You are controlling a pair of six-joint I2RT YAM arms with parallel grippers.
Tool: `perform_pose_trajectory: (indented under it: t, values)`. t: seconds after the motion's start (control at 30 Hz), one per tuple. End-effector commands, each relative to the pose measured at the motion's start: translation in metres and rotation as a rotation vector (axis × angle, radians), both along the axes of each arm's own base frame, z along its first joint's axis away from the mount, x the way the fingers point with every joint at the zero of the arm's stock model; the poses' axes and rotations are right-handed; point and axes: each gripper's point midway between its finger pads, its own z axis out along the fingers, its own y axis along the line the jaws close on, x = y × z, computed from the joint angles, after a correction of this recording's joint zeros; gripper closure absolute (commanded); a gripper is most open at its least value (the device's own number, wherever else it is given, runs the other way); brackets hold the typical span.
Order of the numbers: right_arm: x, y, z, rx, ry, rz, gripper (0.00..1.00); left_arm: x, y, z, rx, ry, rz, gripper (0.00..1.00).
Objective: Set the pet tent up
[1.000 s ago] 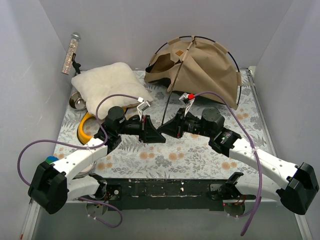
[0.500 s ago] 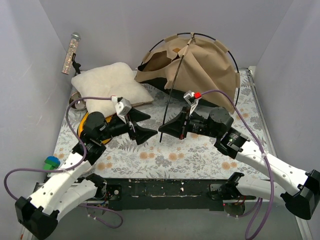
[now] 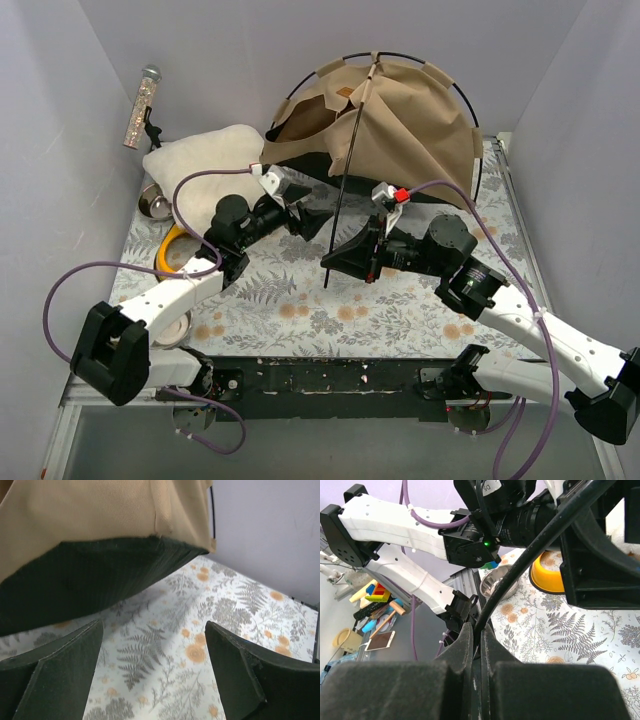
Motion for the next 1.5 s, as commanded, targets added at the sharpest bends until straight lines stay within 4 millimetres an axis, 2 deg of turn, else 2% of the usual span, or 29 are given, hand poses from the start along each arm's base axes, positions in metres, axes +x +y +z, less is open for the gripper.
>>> perform_pose_trajectory:
  t: [0.0,0.23,0.3,0.5,0.73,0.83,0.97,1.07,1.2,1.3,1.37,1.47]
  values:
    - [-0.008,-0.01,0.059,0.138,-0.252,-0.001,0.99,-0.003,-0.007,0.082,-0.144,-0.258,-0.035,0.18]
    - [-0.008,-0.011,0.061,0.149,-0.262,-0.003,0.99,-0.002,-0.019,0.107,-0.193,-0.303,-0.048,0.2]
    - [-0.008,-0.011,0.061,0.153,-0.263,-0.006,0.99,0.005,-0.023,0.11,-0.196,-0.297,-0.033,0.23]
    - [-0.008,-0.012,0.067,0.168,-0.271,-0.011,0.99,0.017,-0.026,0.103,-0.191,-0.264,-0.006,0.39]
    - [-0.01,-0.016,0.078,0.196,-0.286,-0.02,0.99,0.02,-0.027,0.091,-0.169,-0.243,0.007,0.37]
    - [-0.012,-0.018,0.081,0.204,-0.29,-0.02,0.99,0.028,-0.026,0.083,-0.159,-0.22,0.038,0.29]
    - [-0.014,-0.02,0.083,0.205,-0.298,-0.019,0.99,0.032,-0.025,0.076,-0.158,-0.198,0.06,0.27]
    - [-0.013,-0.021,0.082,0.201,-0.299,-0.026,0.99,0.034,-0.025,0.074,-0.153,-0.195,0.063,0.31]
    - [-0.014,-0.022,0.083,0.203,-0.3,-0.028,0.99,0.038,-0.029,0.075,-0.155,-0.19,0.06,0.43]
    - [-0.013,-0.022,0.081,0.197,-0.297,-0.034,0.99,0.038,-0.033,0.083,-0.173,-0.204,0.043,0.49]
    - [-0.012,-0.023,0.079,0.194,-0.29,-0.041,0.99,0.036,-0.036,0.087,-0.185,-0.203,0.025,0.49]
    - [-0.01,-0.023,0.08,0.197,-0.295,-0.048,0.99,0.026,-0.041,0.093,-0.189,-0.226,-0.018,0.39]
